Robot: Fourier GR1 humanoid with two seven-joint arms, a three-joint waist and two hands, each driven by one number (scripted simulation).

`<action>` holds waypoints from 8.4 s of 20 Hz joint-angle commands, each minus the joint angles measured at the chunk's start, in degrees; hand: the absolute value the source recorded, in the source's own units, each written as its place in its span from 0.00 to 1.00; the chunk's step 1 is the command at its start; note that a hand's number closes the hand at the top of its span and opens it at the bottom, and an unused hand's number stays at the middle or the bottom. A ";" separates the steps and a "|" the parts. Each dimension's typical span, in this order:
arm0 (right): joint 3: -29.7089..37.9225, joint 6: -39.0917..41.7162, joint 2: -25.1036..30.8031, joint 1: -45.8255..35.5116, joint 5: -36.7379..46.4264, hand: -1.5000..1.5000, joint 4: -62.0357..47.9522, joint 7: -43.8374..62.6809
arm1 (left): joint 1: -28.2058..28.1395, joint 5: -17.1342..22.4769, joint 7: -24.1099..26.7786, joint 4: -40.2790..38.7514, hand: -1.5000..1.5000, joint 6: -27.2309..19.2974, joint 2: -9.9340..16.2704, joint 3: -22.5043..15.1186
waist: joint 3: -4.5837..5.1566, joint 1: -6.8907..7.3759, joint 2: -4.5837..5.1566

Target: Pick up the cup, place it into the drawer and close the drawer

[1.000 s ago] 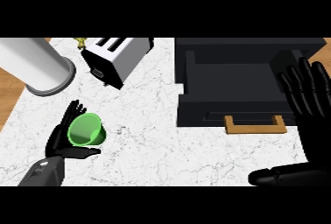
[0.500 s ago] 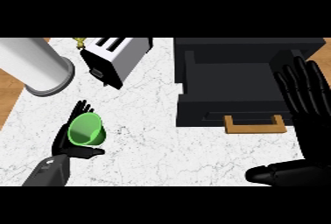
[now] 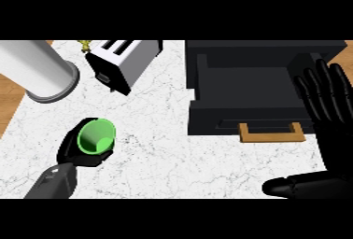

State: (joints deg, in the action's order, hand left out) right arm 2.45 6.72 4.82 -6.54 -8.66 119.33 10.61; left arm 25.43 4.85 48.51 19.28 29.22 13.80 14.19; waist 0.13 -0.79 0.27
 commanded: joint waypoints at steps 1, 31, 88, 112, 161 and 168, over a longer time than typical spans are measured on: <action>-0.08 -0.39 -0.57 -0.22 -0.07 0.00 -0.79 -0.14 | 0.48 0.07 7.20 1.73 1.00 5.98 -0.33 -0.48 | -0.03 0.17 -0.04; 0.55 -0.35 -0.57 1.33 1.10 0.00 -1.59 -0.89 | -11.30 9.84 -19.26 58.17 1.00 -19.08 -13.69 -12.97 | -0.21 1.66 -0.70; 1.52 3.77 0.67 0.13 -0.96 0.00 -4.00 -4.25 | 50.37 29.25 -29.16 6.64 1.00 -54.30 -13.80 -41.29 | -0.22 -4.27 0.74; 4.14 6.33 1.60 -1.85 -10.45 0.00 -3.24 -1.37 | 48.73 41.19 -18.52 9.50 0.00 -51.89 -13.80 -43.23 | -0.16 -2.57 0.44; -16.71 -0.37 7.65 -13.97 55.28 0.00 -48.44 -21.82 | -15.56 44.11 -27.00 60.81 0.00 -29.02 19.53 -20.83 | -0.12 1.27 -0.13; -10.74 -6.86 5.38 -23.34 56.43 0.00 -71.47 -30.18 | -20.69 43.22 -28.45 66.13 0.00 -26.34 18.39 -17.56 | -0.17 1.73 -0.10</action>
State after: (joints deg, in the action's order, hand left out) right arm -10.92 2.90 11.18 -25.16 46.73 58.98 -16.31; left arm 6.46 47.96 21.25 84.18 1.01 32.21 -5.66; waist 0.02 0.89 0.07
